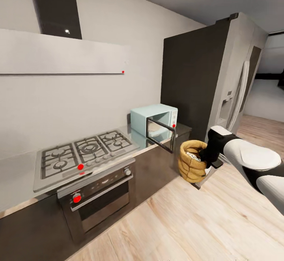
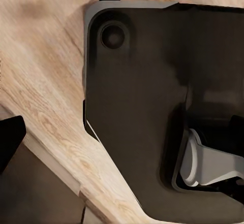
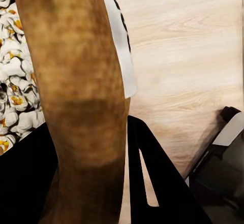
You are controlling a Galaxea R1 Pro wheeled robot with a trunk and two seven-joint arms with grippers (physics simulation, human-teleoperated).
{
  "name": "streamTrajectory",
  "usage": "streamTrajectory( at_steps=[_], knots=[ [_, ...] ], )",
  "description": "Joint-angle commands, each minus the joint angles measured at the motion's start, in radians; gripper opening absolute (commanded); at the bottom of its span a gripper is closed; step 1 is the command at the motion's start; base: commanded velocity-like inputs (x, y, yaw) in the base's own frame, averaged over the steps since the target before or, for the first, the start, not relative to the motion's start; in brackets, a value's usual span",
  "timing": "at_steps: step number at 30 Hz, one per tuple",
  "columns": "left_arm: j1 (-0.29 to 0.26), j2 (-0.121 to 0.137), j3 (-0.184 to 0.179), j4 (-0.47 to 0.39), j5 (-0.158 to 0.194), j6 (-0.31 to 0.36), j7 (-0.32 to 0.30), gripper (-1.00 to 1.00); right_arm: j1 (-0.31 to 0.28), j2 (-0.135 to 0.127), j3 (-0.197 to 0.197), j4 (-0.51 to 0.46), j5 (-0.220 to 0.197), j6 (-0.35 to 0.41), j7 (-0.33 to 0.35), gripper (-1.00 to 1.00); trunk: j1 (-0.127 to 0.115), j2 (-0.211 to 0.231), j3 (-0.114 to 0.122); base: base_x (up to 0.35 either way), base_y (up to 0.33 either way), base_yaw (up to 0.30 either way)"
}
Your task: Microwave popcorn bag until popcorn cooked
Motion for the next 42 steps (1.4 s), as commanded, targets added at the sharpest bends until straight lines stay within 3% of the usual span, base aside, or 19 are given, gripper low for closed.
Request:
streamTrajectory(
  at_steps=[1,13,34,42],
  knots=[
    [0.001,-0.001,0.007,-0.004,0.001,0.008,0.001,1.0,0.0,0.0,0.008,-0.001,-0.01,0.008,-0.003,-1.0,0.0,-0.001,0.0,0.0,0.0,-0.296],
    [0.001,0.0,0.006,-0.003,0.001,0.008,0.002,1.0,0.0,0.0,0.009,-0.001,-0.01,0.008,-0.003,-1.0,0.0,-0.001,0.0,0.163,-0.221,-0.242],
    [0.001,0.0,0.006,-0.003,0.001,0.008,0.002,1.0,0.0,0.0,0.009,0.0,-0.01,0.01,-0.003,-1.0,0.0,-0.001,0.0,0.233,-0.252,-0.002],
    [0.001,0.0,0.005,-0.003,0.001,0.008,0.002,1.0,0.0,0.0,0.009,0.0,-0.01,0.01,-0.002,-1.0,0.0,-0.001,0.0,0.216,-0.229,0.195]
  ],
)
